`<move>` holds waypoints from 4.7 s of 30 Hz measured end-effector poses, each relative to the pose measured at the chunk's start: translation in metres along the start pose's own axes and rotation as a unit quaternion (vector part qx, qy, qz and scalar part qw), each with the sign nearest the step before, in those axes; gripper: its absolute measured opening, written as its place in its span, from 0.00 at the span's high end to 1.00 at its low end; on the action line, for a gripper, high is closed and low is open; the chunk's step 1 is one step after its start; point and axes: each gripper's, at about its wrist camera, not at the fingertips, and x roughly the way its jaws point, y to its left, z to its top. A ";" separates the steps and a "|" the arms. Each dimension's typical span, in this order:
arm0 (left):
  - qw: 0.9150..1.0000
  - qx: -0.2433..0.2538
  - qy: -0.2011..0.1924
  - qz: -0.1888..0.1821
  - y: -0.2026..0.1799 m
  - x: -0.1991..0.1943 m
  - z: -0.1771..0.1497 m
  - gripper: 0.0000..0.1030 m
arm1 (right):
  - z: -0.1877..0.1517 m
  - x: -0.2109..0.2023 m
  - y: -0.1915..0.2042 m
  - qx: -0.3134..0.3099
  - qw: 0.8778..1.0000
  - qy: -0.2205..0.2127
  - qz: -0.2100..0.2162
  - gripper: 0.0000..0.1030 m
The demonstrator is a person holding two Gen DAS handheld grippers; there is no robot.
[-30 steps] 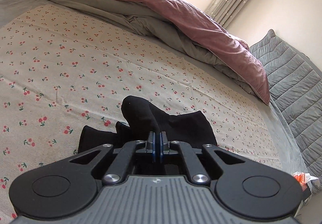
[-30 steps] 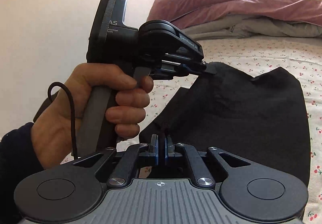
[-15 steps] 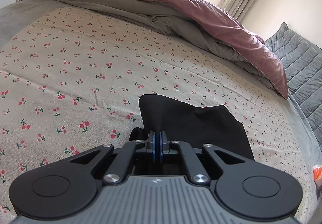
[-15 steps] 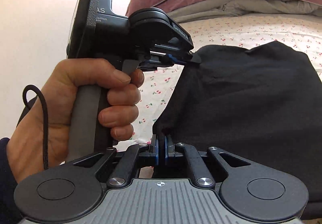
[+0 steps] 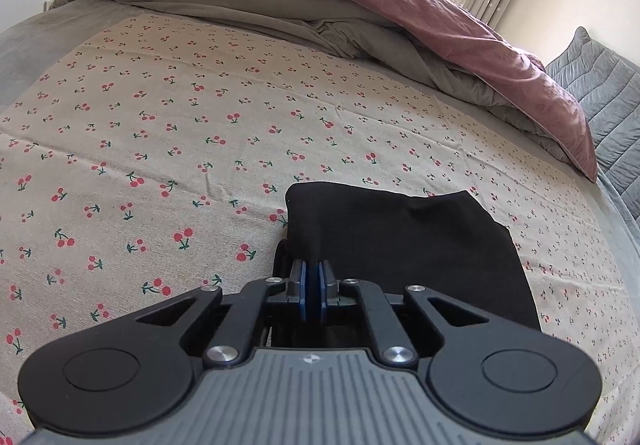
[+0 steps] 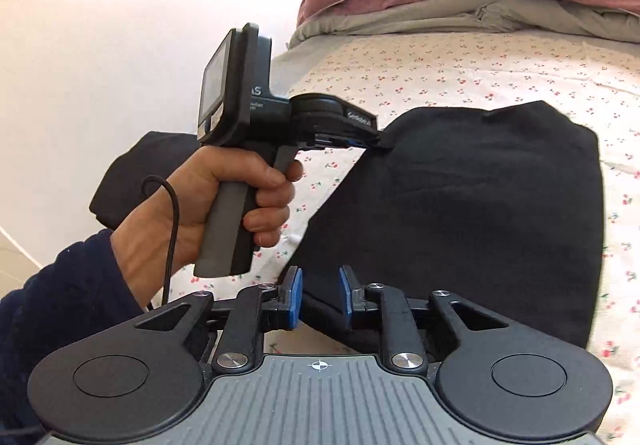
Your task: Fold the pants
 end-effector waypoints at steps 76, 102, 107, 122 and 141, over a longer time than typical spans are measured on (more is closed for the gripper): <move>0.999 0.022 0.022 0.008 -0.060 -0.025 -0.052 0.42 | 0.021 0.017 -0.160 0.103 0.981 -0.033 -0.162 0.72; 0.989 -0.124 0.075 -0.038 0.026 0.002 -0.023 0.05 | -0.020 0.022 -0.188 0.303 0.953 0.017 0.003 0.57; 0.988 -0.127 0.071 -0.045 0.027 0.004 -0.021 0.05 | -0.021 0.029 -0.188 0.304 0.953 0.003 0.010 0.55; 0.996 -0.077 0.040 -0.035 -0.014 0.001 -0.022 0.77 | 0.003 0.018 -0.130 0.144 0.982 -0.066 -0.098 0.92; 0.995 -0.036 0.018 -0.095 -0.151 0.077 0.009 0.73 | 0.036 -0.059 -0.227 0.142 0.954 -0.121 -0.235 0.91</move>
